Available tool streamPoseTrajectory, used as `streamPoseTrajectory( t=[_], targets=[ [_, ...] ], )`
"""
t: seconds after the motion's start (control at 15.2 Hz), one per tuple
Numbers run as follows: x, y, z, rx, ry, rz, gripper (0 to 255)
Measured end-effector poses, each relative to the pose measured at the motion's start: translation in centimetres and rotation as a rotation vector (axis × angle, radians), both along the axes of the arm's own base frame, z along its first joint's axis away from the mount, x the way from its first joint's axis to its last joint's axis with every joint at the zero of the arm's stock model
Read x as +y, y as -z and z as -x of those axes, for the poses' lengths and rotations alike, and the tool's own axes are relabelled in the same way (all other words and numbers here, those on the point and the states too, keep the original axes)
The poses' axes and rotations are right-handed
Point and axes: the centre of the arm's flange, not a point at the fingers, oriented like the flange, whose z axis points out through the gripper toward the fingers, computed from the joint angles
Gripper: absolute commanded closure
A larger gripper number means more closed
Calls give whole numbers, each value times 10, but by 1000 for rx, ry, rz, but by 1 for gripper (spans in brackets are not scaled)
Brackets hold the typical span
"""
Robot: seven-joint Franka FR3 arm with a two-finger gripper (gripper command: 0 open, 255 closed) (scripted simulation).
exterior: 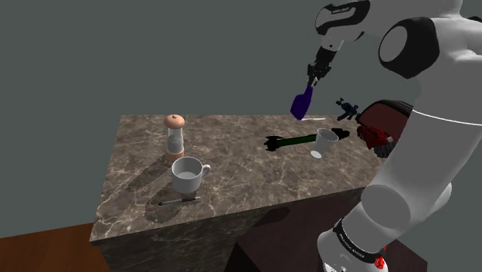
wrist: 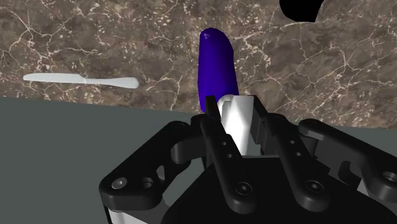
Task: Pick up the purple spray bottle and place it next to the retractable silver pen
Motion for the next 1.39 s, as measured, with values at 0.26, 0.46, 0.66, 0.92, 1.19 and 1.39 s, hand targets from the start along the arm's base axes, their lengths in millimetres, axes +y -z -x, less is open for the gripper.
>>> streamPoseTrajectory(
  t=[0.26, 0.46, 0.66, 0.92, 1.19, 1.39],
  targets=[
    [45, -20, 8, -1, 0, 0, 255],
    [84, -32, 14, 0, -1, 0, 255],
    [120, -47, 20, -1, 0, 0, 255],
    [169, -65, 28, -1, -1, 0, 255],
    [215, -87, 37, -1, -1, 0, 255],
    [254, -103, 42, -1, -1, 0, 255]
  ],
)
